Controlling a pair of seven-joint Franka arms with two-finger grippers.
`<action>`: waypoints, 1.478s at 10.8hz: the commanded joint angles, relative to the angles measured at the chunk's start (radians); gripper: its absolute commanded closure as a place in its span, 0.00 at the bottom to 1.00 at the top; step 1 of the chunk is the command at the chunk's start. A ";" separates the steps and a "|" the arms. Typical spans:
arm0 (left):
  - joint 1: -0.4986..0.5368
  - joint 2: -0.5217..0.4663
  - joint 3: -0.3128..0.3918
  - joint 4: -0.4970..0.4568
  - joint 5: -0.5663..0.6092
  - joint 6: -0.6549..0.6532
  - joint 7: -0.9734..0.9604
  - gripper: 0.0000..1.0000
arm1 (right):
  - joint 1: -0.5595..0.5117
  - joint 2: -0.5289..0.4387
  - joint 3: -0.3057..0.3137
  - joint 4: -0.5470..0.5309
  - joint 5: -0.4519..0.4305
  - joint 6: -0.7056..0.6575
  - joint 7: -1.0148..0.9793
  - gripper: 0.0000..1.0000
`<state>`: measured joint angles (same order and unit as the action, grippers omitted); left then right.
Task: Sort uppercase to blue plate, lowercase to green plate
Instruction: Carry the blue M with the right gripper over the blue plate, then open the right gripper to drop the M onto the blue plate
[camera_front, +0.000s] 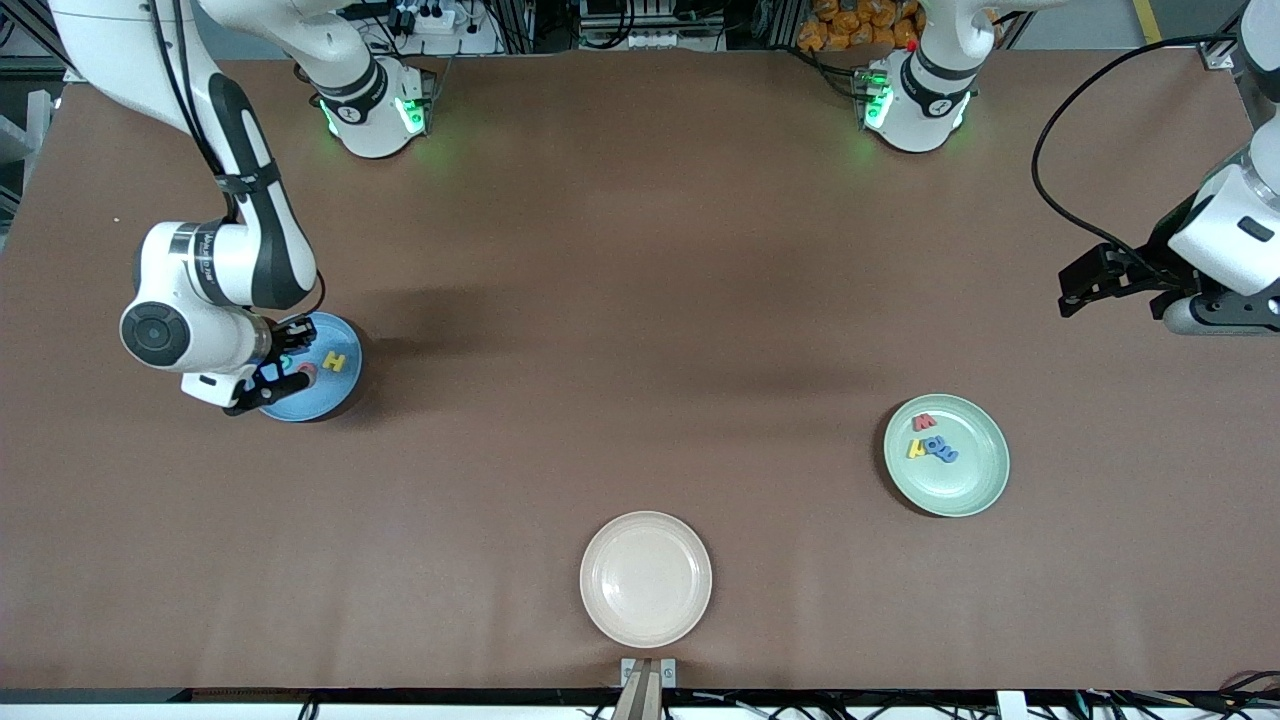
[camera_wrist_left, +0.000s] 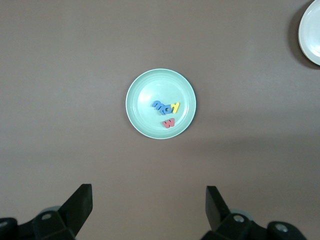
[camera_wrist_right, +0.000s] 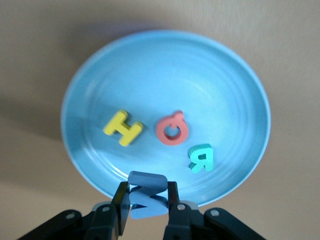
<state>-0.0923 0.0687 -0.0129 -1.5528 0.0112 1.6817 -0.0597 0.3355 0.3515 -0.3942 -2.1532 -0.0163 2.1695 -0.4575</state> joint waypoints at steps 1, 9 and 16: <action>0.000 -0.013 -0.001 0.010 -0.017 -0.016 0.001 0.00 | -0.015 -0.028 0.001 -0.149 0.036 0.139 -0.021 0.78; 0.003 -0.007 0.001 0.016 -0.017 -0.016 -0.019 0.00 | -0.013 -0.008 0.001 -0.154 0.104 0.162 -0.015 0.19; 0.000 -0.006 0.001 0.022 -0.017 -0.016 -0.020 0.00 | -0.038 -0.046 0.005 0.000 0.111 -0.058 -0.004 0.09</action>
<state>-0.0904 0.0660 -0.0136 -1.5440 0.0112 1.6817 -0.0709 0.3254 0.3436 -0.3956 -2.2139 0.0774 2.2046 -0.4590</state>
